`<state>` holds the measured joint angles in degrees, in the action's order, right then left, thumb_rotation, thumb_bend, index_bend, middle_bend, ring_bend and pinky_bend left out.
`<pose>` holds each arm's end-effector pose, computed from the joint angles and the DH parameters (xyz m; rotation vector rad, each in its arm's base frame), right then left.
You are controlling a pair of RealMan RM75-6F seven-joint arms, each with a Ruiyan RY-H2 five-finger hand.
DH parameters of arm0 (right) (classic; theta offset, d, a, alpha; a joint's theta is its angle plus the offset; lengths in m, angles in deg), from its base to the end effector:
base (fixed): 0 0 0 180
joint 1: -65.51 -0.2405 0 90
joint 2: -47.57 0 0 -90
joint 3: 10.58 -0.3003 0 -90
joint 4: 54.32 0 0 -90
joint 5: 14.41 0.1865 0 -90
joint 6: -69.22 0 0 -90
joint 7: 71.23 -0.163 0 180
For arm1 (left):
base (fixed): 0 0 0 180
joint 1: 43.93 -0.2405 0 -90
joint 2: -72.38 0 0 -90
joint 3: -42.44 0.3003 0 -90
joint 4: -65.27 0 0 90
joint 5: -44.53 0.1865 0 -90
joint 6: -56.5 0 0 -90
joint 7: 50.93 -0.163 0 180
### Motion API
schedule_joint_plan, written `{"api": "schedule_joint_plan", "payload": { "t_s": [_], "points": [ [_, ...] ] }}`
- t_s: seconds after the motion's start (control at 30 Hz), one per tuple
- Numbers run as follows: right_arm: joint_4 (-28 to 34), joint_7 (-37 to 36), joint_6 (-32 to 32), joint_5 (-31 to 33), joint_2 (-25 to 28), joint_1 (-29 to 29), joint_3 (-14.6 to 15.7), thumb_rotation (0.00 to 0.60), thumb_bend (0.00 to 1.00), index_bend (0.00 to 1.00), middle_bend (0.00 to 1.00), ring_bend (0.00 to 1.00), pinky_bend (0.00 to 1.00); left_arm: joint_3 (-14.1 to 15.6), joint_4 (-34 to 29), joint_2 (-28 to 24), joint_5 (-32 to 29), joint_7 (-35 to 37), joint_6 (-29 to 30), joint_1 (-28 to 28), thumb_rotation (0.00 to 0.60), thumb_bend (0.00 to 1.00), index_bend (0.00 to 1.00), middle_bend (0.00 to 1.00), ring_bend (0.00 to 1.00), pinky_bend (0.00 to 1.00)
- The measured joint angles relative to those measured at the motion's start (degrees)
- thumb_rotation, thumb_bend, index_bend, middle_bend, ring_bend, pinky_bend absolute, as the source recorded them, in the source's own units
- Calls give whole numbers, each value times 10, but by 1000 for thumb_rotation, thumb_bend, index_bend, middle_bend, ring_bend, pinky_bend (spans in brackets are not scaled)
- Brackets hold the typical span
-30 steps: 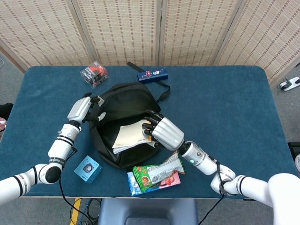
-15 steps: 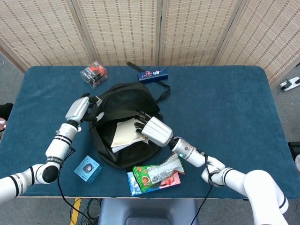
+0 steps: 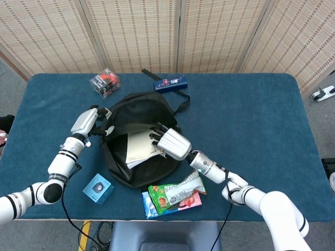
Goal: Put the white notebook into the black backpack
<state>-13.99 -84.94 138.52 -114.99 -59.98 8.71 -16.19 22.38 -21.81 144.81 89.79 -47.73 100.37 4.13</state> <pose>-0.0779 -0.4235 -0.0569 2.1346 -0.3166 1.3801 -0.1705 0.4563 0.1178 -1.4916 -1.4107 -1.1295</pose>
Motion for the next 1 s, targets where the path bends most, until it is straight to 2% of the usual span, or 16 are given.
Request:
{"api": "schedule_joint_plan", "payload": {
  "t_s": [0.27, 0.43, 0.53, 0.67, 0.73, 0.8, 0.87, 1.0],
  "points": [
    [-39, 15, -25, 12, -22, -15, 6, 600, 731, 622, 323, 144, 44, 5, -12, -8, 0, -4, -5, 5, 600, 375, 708, 328, 306, 54],
    [-60, 35, -38, 14, -34, -22, 16, 600, 665, 542, 294, 114, 17, 7, -20, -14, -6, -6, -7, 8, 600, 375, 705, 323, 302, 54],
    [-66, 48, -45, 18, -40, -24, 17, 600, 521, 411, 261, 78, 0, 8, -23, -16, -8, -6, -6, 8, 600, 375, 704, 321, 301, 54],
    [-71, 73, -51, 28, -50, -23, 15, 600, 150, 190, 196, 35, 0, 11, -26, -19, -12, -9, -5, 9, 600, 375, 700, 318, 298, 54],
    [-69, 87, -51, 33, -53, -22, 14, 600, 51, 109, 162, 17, 0, 12, -27, -21, -14, -9, -4, 9, 600, 375, 698, 317, 296, 54],
    [-64, 94, -50, 36, -53, -19, 14, 600, 3, 37, 124, 2, 0, 13, -27, -22, -15, -8, -3, 8, 600, 374, 695, 316, 295, 54],
    [-53, 102, -47, 38, -48, -16, 15, 600, 0, 6, 103, 0, 0, 14, -27, -24, -16, -8, -4, 8, 600, 374, 690, 313, 293, 54],
    [-21, 121, -37, 38, -28, -5, 20, 600, 0, 0, 90, 0, 0, 17, -27, -26, -17, -9, -5, 8, 600, 373, 683, 307, 286, 54]
  ]
}}
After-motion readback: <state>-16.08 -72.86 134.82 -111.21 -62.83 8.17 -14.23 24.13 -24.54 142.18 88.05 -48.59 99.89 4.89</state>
